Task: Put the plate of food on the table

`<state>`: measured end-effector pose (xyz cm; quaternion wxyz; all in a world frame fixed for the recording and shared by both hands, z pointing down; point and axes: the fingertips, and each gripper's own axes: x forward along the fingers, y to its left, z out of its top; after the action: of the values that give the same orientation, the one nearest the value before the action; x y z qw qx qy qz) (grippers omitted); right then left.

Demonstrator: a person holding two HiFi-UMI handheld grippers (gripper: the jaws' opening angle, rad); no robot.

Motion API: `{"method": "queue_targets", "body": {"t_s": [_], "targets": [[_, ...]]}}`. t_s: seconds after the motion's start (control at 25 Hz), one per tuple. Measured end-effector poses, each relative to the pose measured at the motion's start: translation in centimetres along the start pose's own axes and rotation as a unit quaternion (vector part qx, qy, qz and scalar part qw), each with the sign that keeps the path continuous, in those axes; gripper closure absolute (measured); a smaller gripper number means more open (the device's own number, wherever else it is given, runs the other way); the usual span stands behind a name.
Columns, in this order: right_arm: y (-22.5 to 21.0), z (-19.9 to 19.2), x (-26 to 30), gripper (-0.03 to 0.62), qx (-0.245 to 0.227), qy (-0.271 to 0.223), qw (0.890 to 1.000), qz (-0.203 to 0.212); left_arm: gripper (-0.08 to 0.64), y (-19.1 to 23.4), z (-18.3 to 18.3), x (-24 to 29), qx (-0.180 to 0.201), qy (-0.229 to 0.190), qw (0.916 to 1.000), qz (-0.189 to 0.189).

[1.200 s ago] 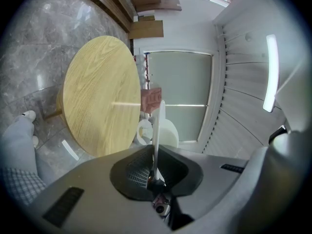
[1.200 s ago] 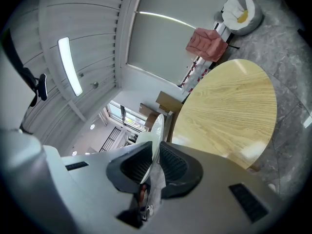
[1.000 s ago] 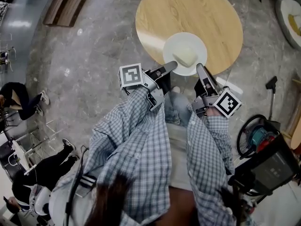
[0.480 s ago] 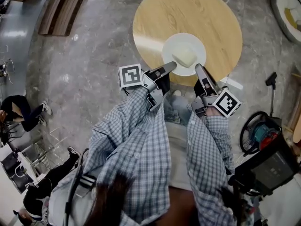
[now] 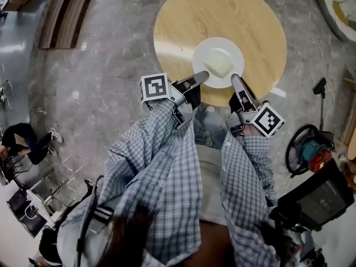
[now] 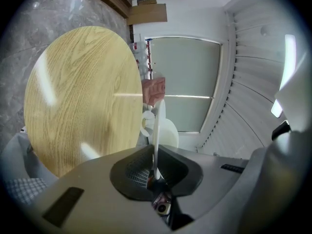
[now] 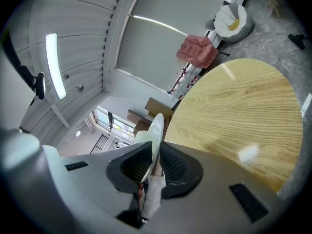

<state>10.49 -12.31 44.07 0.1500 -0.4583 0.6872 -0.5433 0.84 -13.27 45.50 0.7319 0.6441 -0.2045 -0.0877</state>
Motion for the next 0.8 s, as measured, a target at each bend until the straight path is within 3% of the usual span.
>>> {"method": "queue_targets", "body": {"t_s": [0.8], "targets": [[-3.5,-1.9,0.8,0.537,0.035,0.010,0.998,-0.049,0.535,3.9,0.1,0.9,-0.011,0.032,0.9986,0.040]]}}
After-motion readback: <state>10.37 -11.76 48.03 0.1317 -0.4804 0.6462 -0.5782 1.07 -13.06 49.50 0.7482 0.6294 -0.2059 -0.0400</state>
